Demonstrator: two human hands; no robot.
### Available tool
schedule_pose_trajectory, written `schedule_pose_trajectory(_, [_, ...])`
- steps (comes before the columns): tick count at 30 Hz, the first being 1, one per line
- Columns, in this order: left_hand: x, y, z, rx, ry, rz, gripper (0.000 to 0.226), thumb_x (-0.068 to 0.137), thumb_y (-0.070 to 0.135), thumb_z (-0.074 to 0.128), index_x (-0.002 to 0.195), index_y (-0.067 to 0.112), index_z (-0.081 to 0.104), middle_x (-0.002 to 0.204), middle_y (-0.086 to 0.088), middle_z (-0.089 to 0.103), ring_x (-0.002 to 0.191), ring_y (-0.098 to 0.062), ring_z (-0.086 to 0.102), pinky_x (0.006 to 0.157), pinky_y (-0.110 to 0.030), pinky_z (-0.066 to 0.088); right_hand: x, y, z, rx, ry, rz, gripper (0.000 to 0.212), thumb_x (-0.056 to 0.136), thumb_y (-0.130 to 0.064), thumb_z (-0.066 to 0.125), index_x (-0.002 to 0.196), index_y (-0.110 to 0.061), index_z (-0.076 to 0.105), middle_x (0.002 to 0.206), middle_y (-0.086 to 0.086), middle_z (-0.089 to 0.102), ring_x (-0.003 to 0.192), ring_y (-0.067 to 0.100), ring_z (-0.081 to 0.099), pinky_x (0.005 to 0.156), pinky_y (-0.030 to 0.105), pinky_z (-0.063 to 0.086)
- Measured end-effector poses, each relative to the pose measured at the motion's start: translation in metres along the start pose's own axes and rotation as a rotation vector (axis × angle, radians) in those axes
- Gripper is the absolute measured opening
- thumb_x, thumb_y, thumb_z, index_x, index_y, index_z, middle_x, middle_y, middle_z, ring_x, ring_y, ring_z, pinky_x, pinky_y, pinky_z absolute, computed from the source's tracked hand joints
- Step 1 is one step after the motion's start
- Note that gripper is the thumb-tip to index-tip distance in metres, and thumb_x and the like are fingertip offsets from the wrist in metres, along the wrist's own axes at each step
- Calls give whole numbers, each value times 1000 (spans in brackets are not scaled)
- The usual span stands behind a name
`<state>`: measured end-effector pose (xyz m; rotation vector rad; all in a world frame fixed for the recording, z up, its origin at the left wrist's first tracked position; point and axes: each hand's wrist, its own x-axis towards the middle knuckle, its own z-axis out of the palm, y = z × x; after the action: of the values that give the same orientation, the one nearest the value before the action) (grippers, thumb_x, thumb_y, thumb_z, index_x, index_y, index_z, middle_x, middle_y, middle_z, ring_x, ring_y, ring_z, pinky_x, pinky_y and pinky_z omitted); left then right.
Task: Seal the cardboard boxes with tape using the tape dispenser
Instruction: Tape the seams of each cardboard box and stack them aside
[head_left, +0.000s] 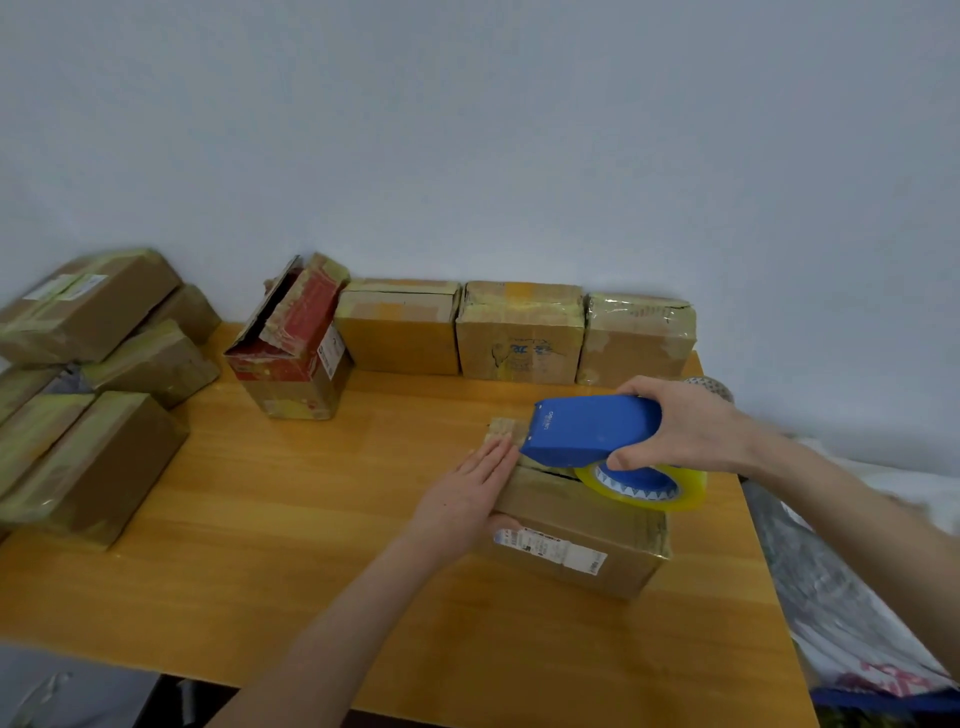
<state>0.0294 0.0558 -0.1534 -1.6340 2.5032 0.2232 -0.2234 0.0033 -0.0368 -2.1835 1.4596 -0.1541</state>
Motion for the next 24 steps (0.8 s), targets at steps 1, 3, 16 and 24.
schedule_pose_trajectory(1, [-3, -5, -2, 6, -1, -10, 86, 92, 59, 36, 152, 18, -11, 154, 3, -23, 144, -11, -18, 114, -27, -11, 2, -4, 3, 14, 1, -4, 56, 66, -53, 80, 110, -34, 50, 100, -10, 61, 86, 7, 62, 74, 31, 57])
schedule_pose_trajectory(3, [-5, -12, -6, 30, 15, -13, 84, 93, 59, 37, 153, 20, -8, 156, 4, -19, 147, -13, -12, 120, -32, -6, 5, -11, 7, -10, 7, -3, 63, 66, -57, 78, 116, -35, 46, 102, -11, 60, 86, 9, 62, 72, 29, 56])
schedule_pose_trajectory(16, [-6, -7, 1, -17, 66, -54, 82, 91, 61, 39, 153, 29, -5, 159, 14, -10, 147, -9, -11, 116, -32, 20, -3, -10, -2, -14, -79, 4, 57, 68, -54, 78, 112, -36, 46, 99, -11, 62, 81, 6, 63, 69, 28, 56])
schedule_pose_trajectory(24, [-3, 0, -7, 47, 57, -75, 87, 86, 76, 21, 154, 24, 2, 162, 7, 3, 149, -16, 0, 121, -44, 8, -8, -5, -2, 36, -87, 28, 51, 73, -48, 77, 112, -32, 48, 99, -10, 62, 83, 7, 64, 74, 30, 57])
